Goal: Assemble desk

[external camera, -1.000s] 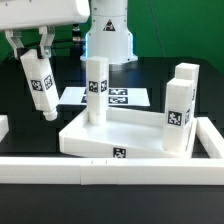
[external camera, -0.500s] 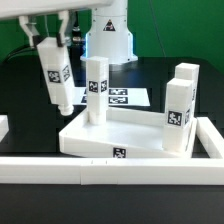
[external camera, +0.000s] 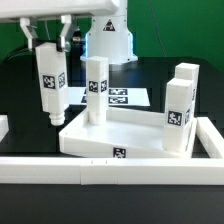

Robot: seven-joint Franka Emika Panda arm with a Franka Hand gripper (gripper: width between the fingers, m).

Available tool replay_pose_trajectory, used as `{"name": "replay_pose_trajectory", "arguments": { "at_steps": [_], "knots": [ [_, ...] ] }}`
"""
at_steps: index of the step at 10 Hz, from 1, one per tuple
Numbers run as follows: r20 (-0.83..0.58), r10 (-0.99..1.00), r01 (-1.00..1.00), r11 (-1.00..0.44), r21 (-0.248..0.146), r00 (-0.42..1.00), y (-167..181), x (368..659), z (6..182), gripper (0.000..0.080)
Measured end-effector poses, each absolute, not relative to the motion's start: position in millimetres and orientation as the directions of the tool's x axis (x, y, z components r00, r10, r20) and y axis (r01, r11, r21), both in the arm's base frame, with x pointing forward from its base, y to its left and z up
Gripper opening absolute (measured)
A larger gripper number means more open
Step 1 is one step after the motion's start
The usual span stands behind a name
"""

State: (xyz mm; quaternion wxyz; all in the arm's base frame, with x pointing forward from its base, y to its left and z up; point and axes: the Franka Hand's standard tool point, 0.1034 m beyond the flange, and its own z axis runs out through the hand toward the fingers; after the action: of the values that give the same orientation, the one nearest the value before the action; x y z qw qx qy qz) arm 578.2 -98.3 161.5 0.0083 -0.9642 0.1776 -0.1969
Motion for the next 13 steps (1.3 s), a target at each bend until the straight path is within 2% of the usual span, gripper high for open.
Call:
{"name": "replay_pose_trajectory", "arguments": {
  "at_steps": [3, 11, 13],
  "knots": [
    [0.4, -0.336, -0.329, -0.94, -0.089, 0.853, -81, 579, 161.1, 0.029],
    [0.391, -0.336, -0.331, -0.94, -0.084, 0.856, -83, 578, 154.5, 0.029],
    [0.381, -0.358, -0.346, -0.932, -0.103, 0.852, -68, 578, 151.2, 0.029]
  ]
}}
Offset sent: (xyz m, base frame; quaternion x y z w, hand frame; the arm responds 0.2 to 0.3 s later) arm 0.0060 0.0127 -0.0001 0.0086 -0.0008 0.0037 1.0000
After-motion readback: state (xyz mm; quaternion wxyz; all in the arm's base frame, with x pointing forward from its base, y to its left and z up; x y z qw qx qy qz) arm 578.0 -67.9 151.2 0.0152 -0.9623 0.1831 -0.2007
